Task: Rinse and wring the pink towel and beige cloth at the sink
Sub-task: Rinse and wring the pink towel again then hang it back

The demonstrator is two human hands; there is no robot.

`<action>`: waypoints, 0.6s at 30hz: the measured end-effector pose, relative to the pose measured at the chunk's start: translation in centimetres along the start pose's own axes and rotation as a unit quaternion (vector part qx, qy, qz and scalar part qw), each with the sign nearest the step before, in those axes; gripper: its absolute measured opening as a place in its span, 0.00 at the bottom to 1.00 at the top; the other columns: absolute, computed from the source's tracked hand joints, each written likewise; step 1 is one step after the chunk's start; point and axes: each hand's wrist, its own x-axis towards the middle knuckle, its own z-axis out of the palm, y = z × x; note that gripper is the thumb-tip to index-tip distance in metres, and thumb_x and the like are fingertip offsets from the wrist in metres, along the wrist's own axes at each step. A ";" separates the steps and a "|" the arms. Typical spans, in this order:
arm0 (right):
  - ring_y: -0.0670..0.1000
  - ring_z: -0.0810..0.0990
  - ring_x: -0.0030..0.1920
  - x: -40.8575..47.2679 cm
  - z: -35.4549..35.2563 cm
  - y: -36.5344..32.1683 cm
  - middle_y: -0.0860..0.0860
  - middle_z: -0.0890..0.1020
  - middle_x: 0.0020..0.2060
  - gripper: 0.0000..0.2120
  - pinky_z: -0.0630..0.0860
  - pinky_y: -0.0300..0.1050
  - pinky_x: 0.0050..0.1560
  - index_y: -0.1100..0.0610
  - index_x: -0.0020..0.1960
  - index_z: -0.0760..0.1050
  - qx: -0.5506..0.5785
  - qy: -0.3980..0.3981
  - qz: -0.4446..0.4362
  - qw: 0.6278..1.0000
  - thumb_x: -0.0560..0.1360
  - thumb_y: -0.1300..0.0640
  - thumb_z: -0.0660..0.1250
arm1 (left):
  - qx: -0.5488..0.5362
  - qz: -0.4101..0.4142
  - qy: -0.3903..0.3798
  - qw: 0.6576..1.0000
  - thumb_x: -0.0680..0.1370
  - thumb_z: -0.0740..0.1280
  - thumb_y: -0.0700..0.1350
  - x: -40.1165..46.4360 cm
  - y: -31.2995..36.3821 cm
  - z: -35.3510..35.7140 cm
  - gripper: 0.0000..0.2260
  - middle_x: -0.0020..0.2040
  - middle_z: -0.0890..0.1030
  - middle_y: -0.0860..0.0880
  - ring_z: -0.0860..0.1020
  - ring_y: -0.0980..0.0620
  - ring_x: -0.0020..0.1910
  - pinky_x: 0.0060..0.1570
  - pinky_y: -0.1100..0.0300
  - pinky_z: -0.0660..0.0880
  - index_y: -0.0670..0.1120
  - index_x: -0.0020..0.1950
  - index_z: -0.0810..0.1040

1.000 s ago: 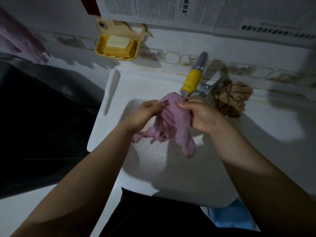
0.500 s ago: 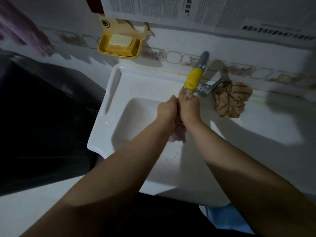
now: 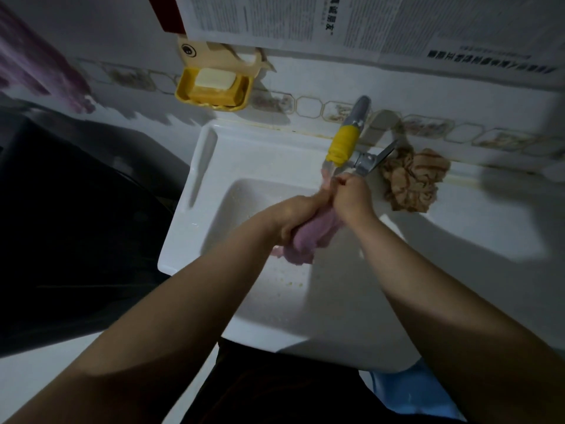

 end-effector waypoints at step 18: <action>0.52 0.79 0.31 0.7 -3.8 0.0 0.53 0.81 0.30 0.13 0.78 0.43 0.32 0.52 0.39 0.78 0.342 -0.190 0.099 0.915 0.79 0.55 0.59 | 0.102 0.108 -0.064 0.987 0.78 0.66 0.45 -0.1 -0.3 -7.2 0.08 0.47 0.82 0.43 0.82 0.48 0.44 0.38 0.61 0.77 0.44 0.55 0.73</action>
